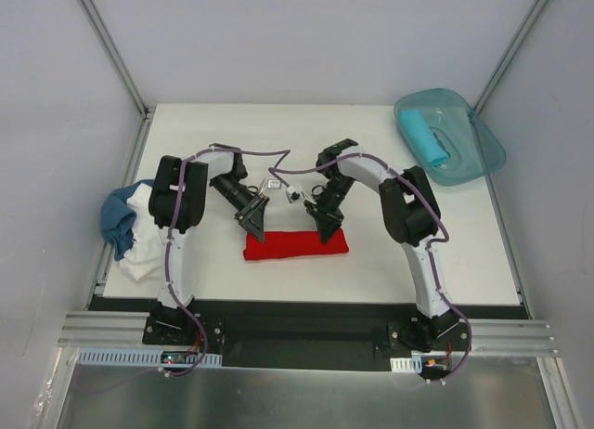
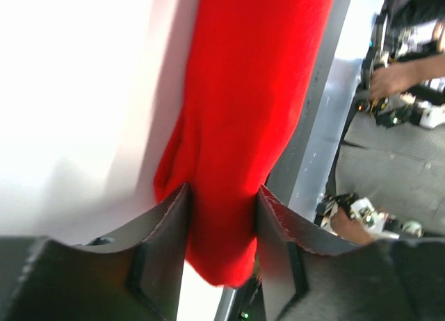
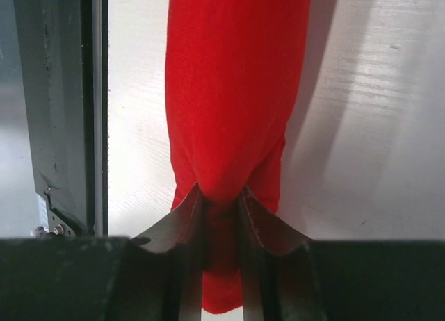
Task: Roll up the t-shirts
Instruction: Roll the T-shirt to the center of the board.
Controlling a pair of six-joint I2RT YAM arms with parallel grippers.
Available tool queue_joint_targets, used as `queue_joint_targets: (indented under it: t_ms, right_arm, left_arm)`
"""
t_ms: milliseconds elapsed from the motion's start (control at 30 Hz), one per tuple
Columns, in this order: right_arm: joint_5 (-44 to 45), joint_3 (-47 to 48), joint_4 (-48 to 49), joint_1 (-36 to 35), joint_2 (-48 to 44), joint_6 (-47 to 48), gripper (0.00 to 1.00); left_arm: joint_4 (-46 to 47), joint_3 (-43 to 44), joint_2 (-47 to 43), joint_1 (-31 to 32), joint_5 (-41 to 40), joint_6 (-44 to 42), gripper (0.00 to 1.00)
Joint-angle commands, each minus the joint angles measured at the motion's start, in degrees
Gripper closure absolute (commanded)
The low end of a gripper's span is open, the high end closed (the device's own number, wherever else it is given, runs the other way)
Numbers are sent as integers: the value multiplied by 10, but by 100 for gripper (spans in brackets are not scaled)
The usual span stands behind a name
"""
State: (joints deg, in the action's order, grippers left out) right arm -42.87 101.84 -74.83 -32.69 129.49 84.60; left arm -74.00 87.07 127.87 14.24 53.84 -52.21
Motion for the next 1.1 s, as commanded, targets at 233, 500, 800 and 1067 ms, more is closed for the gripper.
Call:
queue_joint_targets:
  t_ms: [233,500,800,1067]
  right_arm:
    - [61,72,-179,10,80,-1,84]
    - [66,94,-181,10,98,-29,85]
    - [76,100,-168,5,108,-54,85]
    - [88,100,-154,1,109,-74,85]
  left_arm:
    - [48,-18,-88,-51,-32,45,58]
    - [331,-238,-362,-20,-147,80,52]
    - [427,-276,-427,13,-113,190,61]
    - [446,-295,-387,44,-70,279,81]
